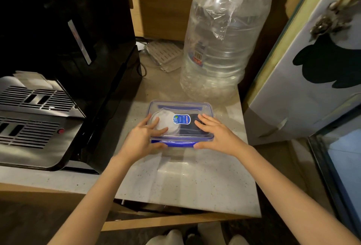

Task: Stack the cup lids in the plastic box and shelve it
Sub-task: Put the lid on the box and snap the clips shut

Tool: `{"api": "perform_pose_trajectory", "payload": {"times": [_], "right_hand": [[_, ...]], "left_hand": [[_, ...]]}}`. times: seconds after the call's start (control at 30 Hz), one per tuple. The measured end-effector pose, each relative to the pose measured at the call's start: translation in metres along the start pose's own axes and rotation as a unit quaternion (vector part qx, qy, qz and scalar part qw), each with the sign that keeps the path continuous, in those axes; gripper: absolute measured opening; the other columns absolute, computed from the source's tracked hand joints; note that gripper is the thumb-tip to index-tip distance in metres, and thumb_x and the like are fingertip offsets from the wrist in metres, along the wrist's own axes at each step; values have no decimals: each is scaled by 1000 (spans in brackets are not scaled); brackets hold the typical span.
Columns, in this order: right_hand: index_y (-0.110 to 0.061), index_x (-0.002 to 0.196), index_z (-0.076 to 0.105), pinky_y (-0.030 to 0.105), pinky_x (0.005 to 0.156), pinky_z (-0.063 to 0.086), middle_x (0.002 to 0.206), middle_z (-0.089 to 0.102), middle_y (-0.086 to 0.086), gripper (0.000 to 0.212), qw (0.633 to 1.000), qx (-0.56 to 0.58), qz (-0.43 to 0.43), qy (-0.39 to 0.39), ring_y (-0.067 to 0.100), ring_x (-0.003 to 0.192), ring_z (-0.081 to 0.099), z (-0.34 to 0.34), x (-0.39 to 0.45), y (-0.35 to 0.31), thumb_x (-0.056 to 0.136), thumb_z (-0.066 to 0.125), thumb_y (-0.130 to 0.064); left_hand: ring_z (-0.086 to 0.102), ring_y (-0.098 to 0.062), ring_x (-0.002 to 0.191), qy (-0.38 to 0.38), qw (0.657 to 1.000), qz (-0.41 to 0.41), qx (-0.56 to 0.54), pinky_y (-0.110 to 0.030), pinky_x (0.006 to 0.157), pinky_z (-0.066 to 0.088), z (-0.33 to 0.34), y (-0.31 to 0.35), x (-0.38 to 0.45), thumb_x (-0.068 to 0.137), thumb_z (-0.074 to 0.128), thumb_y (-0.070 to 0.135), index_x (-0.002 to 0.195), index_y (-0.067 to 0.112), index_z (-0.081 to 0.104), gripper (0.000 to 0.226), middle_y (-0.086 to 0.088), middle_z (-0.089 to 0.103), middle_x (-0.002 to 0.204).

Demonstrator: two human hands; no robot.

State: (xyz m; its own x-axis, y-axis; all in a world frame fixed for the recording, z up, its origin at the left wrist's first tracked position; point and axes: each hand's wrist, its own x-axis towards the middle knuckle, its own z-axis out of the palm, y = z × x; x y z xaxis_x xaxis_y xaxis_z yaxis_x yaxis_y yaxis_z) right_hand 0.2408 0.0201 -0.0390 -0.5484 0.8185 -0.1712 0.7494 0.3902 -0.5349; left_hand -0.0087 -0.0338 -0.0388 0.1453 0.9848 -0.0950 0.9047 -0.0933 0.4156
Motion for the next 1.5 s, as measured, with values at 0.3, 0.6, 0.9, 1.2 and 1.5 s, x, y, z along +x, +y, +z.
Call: {"api": "perform_pose_trajectory", "payload": {"times": [0.3,0.6,0.9,1.2,1.5], "right_hand": [[-24,140,36,27,114,17,154,25,-6,73,1000,-1,-5,20,8,143,17,0,1,3,77,65,-48],[-12,100,66,37,89,38,100,69,7,25,974,-16,32,223,27,97,59,-7,55,-12,92,49,-28],[1,93,61,39,84,36,103,61,19,31,973,-74,94,196,34,104,50,-20,106,-12,92,47,-28],[-4,115,51,42,84,42,111,63,26,36,982,-54,153,94,43,101,59,-17,119,-11,99,23,-22],[-4,102,63,39,88,37,110,59,20,44,983,-33,136,117,35,109,48,-16,119,-7,98,28,-32]], "left_hand": [[30,-21,138,7,999,-2,36,-42,109,32,-9,1,4,76,60,56,126,31,52,56,1,44,143],[38,-29,128,-2,996,-87,5,-38,102,34,-24,16,66,93,36,45,140,25,27,52,-13,45,139],[47,-35,103,100,991,-80,27,-40,85,38,-18,9,129,88,52,28,86,7,66,25,-21,57,101],[58,-40,98,56,993,-95,49,-39,80,43,-5,2,142,91,35,25,94,9,62,31,-25,65,107],[50,-25,80,79,992,-93,-43,-30,65,32,-6,2,139,92,43,26,89,9,69,32,-18,62,89]]}}
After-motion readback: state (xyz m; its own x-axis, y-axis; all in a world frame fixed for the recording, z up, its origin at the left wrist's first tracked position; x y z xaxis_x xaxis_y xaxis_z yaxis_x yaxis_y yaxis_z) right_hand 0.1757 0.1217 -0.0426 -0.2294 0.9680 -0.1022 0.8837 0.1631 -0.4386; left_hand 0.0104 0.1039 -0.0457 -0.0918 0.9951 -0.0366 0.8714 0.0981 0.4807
